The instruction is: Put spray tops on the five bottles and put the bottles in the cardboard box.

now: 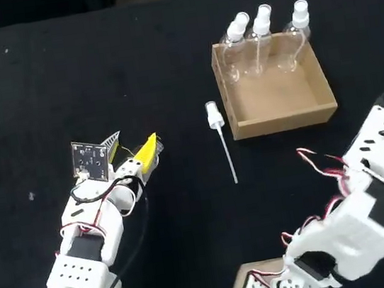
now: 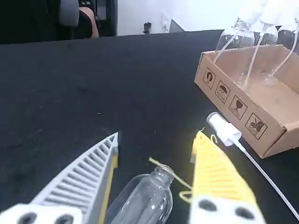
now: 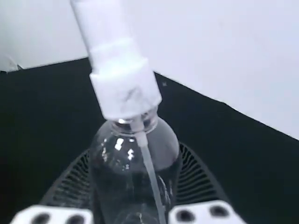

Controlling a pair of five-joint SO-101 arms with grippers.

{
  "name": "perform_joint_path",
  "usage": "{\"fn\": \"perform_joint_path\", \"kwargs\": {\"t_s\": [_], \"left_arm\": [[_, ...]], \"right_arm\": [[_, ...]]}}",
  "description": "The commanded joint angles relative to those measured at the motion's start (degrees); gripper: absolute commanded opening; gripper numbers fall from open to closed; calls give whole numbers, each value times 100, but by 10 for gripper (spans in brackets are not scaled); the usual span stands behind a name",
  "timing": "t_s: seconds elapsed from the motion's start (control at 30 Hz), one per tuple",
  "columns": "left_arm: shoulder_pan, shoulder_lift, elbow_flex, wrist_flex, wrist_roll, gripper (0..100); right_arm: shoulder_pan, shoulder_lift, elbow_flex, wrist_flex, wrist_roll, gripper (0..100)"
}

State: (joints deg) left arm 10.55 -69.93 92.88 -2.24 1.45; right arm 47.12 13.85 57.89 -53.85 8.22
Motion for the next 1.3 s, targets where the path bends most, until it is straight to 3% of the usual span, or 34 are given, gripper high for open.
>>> {"fn": "perform_joint_path", "kwargs": {"t_s": [0.0, 0.3, 0.5, 0.8, 0.97, 1.27], "left_arm": [[40, -44, -57, -97, -44, 245], [40, -44, -48, -97, -53, 245], [40, -44, -48, -97, -53, 245], [40, -44, -48, -97, -62, 245], [40, -44, -48, -97, -62, 245], [40, -44, -48, -97, -62, 245]], "right_arm": [[167, 207, -453, -176, -387, 11], [141, 479, -453, -167, -466, 27], [141, 444, -268, -176, -466, 180], [132, 435, -259, -185, -475, 201], [88, 435, -242, -167, -475, 335], [62, 277, -224, -167, -475, 342]]}}
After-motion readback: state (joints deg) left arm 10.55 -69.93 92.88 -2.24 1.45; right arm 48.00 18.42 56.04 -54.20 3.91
